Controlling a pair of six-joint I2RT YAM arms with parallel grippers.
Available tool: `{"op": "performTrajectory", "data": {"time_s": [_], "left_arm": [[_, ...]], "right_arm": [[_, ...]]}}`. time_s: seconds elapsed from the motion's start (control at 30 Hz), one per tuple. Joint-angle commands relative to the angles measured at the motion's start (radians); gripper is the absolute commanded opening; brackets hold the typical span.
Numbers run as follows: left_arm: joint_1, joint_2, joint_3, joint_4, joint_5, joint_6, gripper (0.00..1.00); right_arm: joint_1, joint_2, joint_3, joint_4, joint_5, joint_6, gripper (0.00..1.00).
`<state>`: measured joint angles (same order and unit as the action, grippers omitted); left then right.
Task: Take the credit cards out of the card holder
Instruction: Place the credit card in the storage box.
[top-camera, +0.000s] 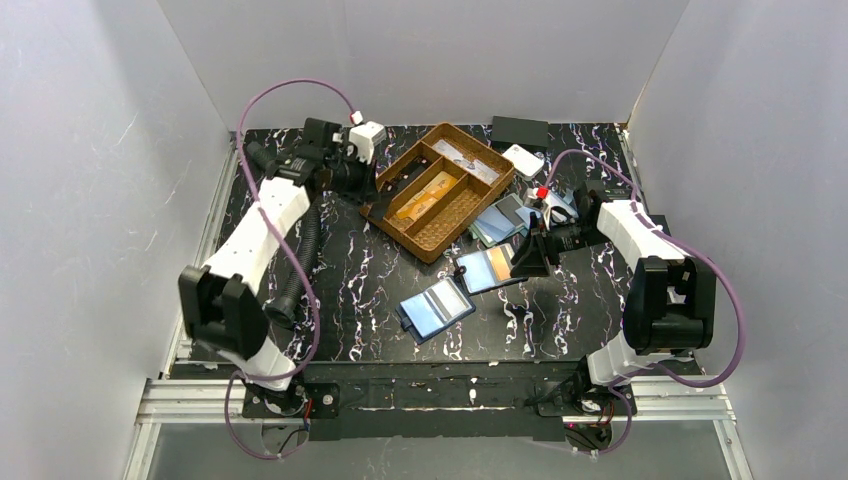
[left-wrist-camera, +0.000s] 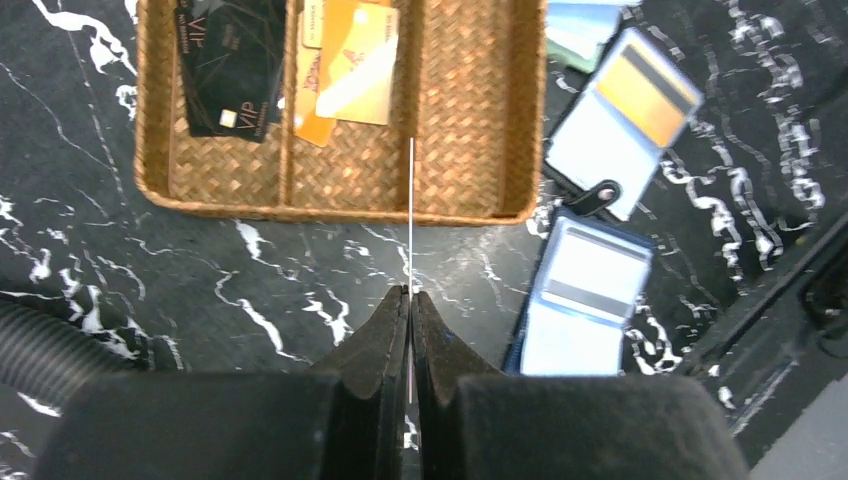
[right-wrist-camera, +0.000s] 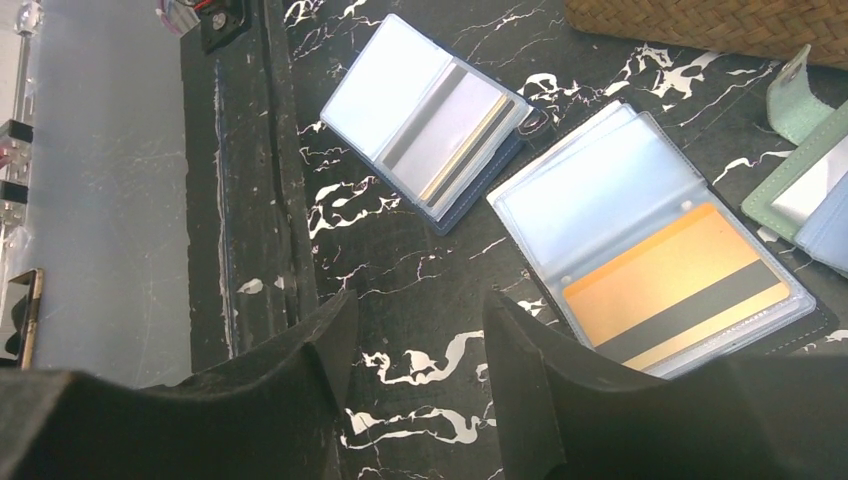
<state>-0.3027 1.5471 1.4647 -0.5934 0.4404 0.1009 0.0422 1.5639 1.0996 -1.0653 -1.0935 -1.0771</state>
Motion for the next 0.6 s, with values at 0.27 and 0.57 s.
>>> {"op": "performTrajectory", "data": {"time_s": [0.27, 0.57], "left_arm": [[0.016, 0.39, 0.41, -0.086, -0.134, 0.222, 0.0], [0.02, 0.584, 0.57, -0.041, -0.159, 0.284, 0.0]], "right_arm": [[-0.006, -0.009, 0.052, -0.035, -0.047, -0.007, 0.59], [-0.008, -0.014, 0.051, -0.04, -0.059, -0.008, 0.59]]}}
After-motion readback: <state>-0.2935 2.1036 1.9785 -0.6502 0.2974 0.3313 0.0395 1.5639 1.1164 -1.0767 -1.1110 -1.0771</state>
